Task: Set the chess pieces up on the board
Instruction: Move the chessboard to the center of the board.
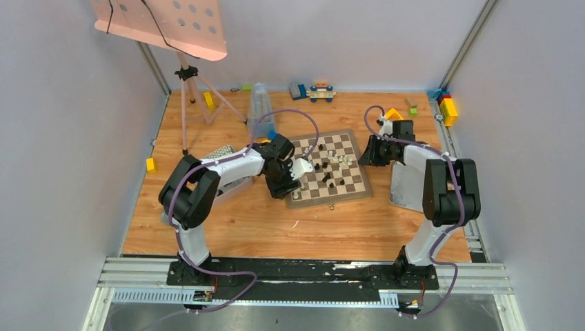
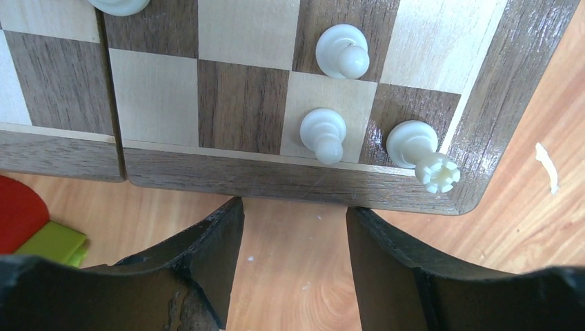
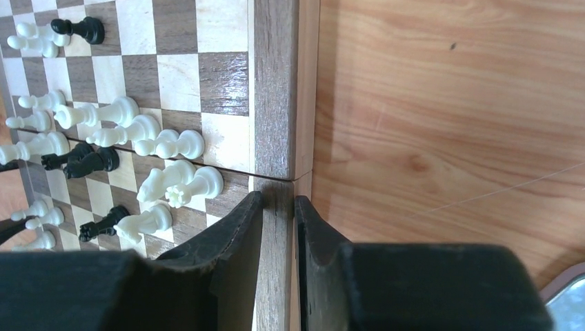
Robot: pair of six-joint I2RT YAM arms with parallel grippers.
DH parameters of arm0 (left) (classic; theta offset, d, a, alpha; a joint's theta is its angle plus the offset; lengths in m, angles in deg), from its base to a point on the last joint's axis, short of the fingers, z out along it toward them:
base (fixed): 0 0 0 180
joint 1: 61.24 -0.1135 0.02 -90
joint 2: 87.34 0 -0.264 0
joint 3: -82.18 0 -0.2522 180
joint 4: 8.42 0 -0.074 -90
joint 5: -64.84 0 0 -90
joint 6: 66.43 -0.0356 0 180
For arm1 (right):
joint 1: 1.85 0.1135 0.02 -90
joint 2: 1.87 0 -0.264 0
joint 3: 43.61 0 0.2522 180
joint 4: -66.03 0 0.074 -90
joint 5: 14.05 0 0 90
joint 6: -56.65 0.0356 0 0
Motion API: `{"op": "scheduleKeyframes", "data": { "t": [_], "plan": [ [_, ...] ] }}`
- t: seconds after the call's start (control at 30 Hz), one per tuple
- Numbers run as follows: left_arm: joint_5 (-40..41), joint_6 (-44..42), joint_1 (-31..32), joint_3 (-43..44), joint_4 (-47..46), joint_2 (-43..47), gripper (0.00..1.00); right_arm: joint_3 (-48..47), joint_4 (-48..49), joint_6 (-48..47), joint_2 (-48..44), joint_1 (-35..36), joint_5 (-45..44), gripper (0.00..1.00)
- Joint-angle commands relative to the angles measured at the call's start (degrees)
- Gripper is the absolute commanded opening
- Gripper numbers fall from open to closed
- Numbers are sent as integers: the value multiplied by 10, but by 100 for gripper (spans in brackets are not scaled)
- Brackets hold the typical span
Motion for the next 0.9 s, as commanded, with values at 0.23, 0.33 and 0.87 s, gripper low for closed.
{"op": "scheduleKeyframes", "data": {
  "t": [0.23, 0.33, 0.87],
  "plan": [
    [-15, 2, 16, -31, 29, 60, 63, 79, -142, -53, -35, 53, 164, 19],
    [-9, -1, 18, -40, 36, 65, 63, 86, -149, -74, -46, 58, 180, 18],
    [19, -3, 25, -65, 31, 74, 63, 64, -210, -165, -67, 86, 160, 17]
  ]
}}
